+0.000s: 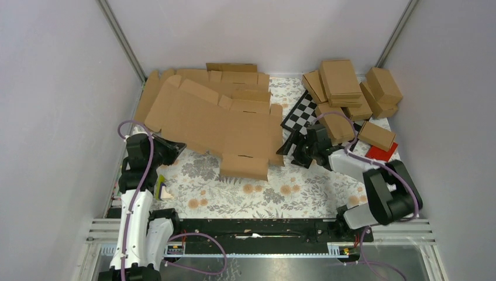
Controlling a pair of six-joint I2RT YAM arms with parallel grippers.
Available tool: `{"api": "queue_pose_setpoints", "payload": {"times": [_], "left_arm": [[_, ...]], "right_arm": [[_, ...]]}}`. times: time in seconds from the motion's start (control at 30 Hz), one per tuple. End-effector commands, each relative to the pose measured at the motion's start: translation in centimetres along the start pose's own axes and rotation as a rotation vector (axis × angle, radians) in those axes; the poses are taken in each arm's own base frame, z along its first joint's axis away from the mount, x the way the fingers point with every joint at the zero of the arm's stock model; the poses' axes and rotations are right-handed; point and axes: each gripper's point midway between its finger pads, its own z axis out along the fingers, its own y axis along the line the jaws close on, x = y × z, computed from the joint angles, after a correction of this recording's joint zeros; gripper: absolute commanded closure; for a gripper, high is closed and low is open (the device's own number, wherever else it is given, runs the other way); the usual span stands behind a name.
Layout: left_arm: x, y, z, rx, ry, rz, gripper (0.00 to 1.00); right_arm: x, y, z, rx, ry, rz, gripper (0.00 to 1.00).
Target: Fold the paper box
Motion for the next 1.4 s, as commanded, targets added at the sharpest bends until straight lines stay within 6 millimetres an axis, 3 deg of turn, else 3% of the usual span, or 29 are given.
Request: {"api": "queue_pose_setpoints", "payload": {"times": [0.0,0.23,0.5,0.7,0.93,1.07,1.27,1.37], "left_arm": [[-1.1,-2.0,-1.3,0.048,-0.033,0.100,1.00],[-2.7,-1.3,-1.6,-0.014,-0.113,0.162,1.00],[-3.1,0.5,-1.1,-0.079,-0.136,0.209,1.00],[-4.2,-0.6,-2.0,-0.064,-0.178,0.290,1.00],[-0.3,-3.7,-1.7,0.165,-0.021,0.364,1.00],[2.5,-4.1,-1.3,0.243,0.073,0.373,1.00],[6.7,-5.4,-1.4,0.326,0.190,0.452,1.00],[8.7,-5.1,-0.7,0.309,0.261,0.478,1.00]], "right_arm": [[-0.6,3.1,2.7,-0.143,0.043,0.061,0.09],[-2.5,6.5,5.6,-0.242,0.050,0.075,0.19],[-2.1,9.3,7.1,-0.267,0.079,0.009,0.54],[-1.8,11.3,6.6,-0.149,0.020,-0.206,0.55],[-3.2,8.3,3.6,0.045,-0.071,-0.294,0.54],[-3.1,7.0,2.1,0.095,-0.079,-0.337,0.60],[-3.7,4.6,-0.4,0.206,-0.125,-0.405,0.57],[-4.1,3.3,-1.4,0.269,-0.134,-0.444,0.56]]}}
